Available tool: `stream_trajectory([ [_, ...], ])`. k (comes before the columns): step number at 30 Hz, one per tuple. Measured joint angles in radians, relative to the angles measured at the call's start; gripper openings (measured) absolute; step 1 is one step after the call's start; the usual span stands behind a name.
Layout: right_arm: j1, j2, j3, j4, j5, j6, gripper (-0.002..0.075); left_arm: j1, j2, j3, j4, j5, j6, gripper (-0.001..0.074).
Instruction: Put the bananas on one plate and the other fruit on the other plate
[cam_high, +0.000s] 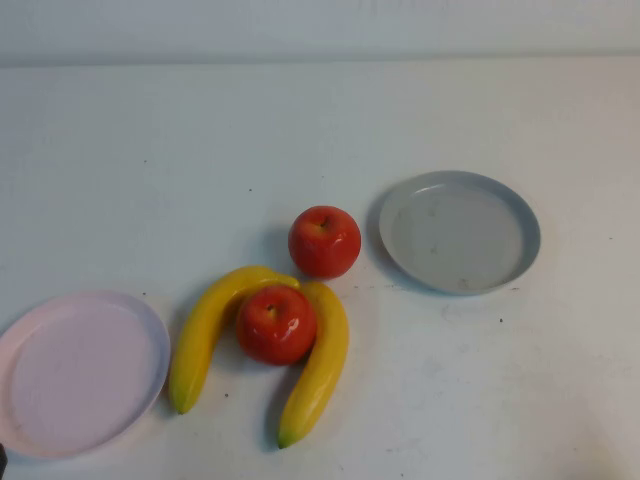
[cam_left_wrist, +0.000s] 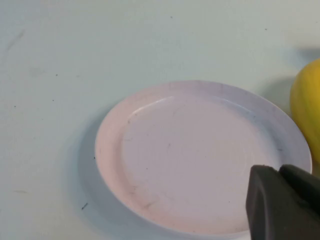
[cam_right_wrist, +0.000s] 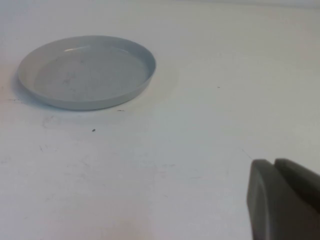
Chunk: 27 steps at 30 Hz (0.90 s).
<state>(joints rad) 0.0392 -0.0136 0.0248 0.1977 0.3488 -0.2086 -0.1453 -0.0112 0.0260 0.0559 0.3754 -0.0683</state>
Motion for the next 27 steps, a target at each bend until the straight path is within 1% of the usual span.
stream_trajectory([
  [14, 0.0, 0.0, 0.0, 0.0, 0.0, 0.0, -0.0017, 0.0, 0.0, 0.0, -0.009, -0.008, -0.003, 0.0001],
  [16, 0.0, 0.0, 0.0, 0.0, 0.0, 0.0, -0.0017, 0.0, 0.0, 0.0, -0.014, -0.021, -0.035, 0.0001],
  [22, 0.0, 0.0, 0.0, 0.0, 0.0, 0.0, -0.0017, 0.0, 0.0, 0.0, -0.056, -0.072, -0.236, 0.0001],
  [27, 0.0, 0.0, 0.0, 0.0, 0.0, 0.0, -0.0017, 0.0, 0.0, 0.0, -0.073, -0.091, -0.347, 0.0001],
])
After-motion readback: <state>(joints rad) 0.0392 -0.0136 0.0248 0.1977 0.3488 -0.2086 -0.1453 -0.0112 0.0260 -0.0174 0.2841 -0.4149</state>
